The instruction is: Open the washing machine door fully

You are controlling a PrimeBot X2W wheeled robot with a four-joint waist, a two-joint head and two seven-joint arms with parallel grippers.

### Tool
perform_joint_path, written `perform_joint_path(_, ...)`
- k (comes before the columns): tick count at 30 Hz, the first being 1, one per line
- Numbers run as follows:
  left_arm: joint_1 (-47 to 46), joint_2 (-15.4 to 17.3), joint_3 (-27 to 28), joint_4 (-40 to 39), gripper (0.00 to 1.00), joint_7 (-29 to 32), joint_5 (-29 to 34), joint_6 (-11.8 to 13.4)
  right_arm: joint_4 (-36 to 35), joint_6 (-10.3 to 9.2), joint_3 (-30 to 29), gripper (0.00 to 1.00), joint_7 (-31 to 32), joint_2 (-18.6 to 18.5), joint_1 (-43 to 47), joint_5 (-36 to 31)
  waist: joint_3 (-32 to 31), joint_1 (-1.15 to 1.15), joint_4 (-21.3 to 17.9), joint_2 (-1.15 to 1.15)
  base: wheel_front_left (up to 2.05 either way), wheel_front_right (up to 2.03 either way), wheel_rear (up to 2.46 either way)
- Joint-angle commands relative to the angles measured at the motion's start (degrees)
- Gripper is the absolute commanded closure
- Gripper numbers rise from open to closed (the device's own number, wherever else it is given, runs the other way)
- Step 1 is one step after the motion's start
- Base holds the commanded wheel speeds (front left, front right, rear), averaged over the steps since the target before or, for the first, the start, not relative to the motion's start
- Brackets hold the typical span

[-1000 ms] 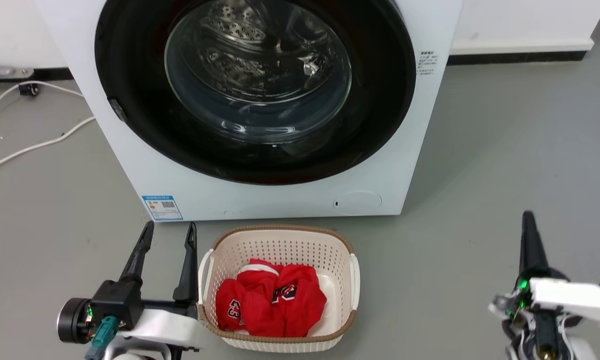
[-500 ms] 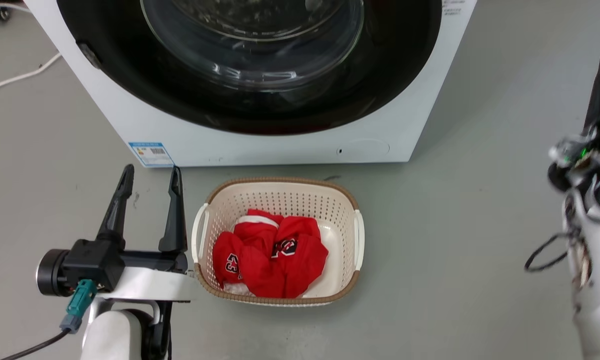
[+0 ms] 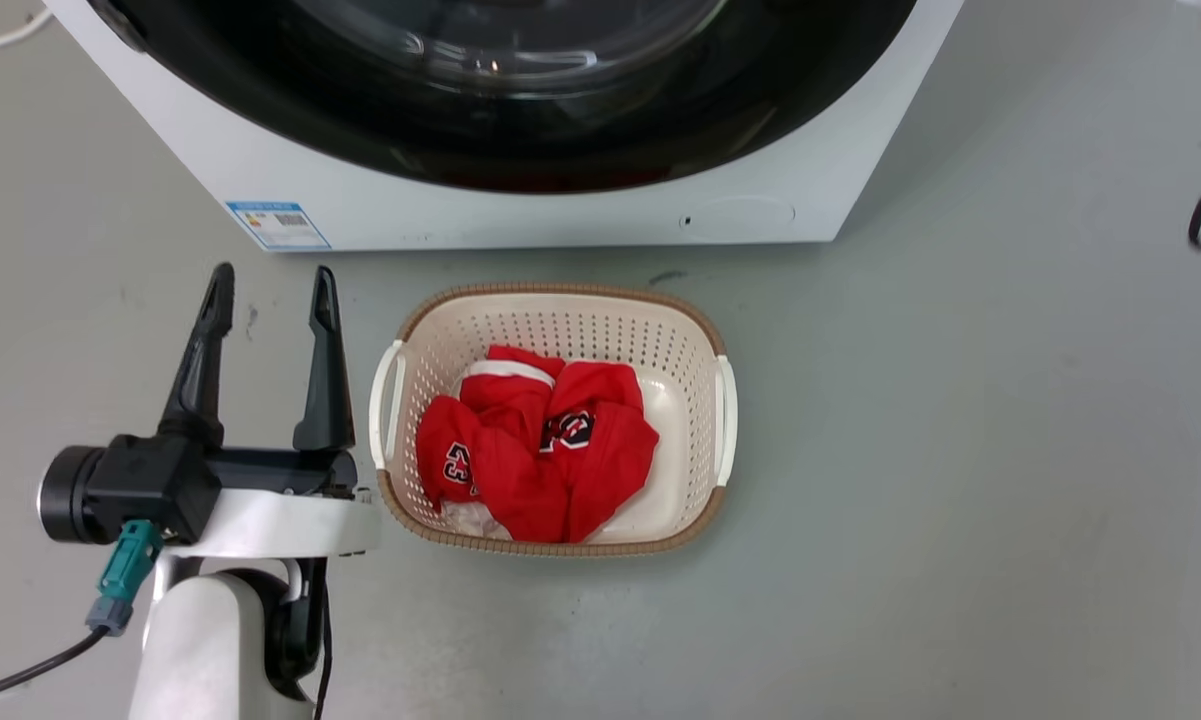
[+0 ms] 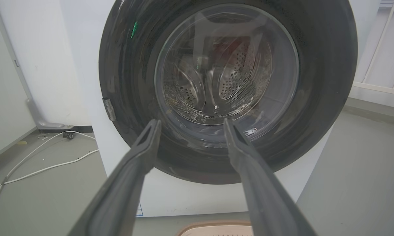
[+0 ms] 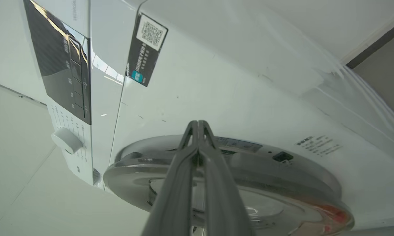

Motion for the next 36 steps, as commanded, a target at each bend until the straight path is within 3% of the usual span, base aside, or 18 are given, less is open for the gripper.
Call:
perform_joint_path(1,-0.86,0.32,0.12,-0.19,0.00,-0.13,-0.16,-0.21,1.44,0.02,0.73,1.00,1.63,0.60,-1.78,-0.63,0.97,-0.01,-0.05,0.00,0.00,0.00,0.00)
perform_joint_path(7,-2.26,0.81,0.12,-0.84,0.00,-0.13,-0.31,-0.24,9.01,0.02,4.79,1.00,9.38,2.43,-10.06,-4.60,3.39,-0.01,0.14,0.00,0.00,0.00,0.00)
perform_joint_path(17,-3.62,1.08,-0.05,-1.38,0.00,-0.13,-0.33,-0.37,17.49,0.02,7.38,1.00,11.37,4.39,-17.39,-9.10,6.56,-0.01,0.82,0.00,0.00,0.00,0.00)
perform_joint_path(24,-3.79,1.04,-0.52,-0.94,0.00,-0.13,-0.59,-0.42,19.80,0.02,6.44,1.00,13.35,5.43,-19.39,-8.61,7.45,-0.01,1.29,0.00,0.00,0.00,0.00)
perform_joint_path(36,-2.96,0.66,-0.93,-0.09,0.00,-0.13,-0.71,-0.45,18.86,0.08,4.08,1.00,23.93,6.30,-15.66,-4.54,5.48,-0.01,1.17,0.00,0.00,0.00,0.00)
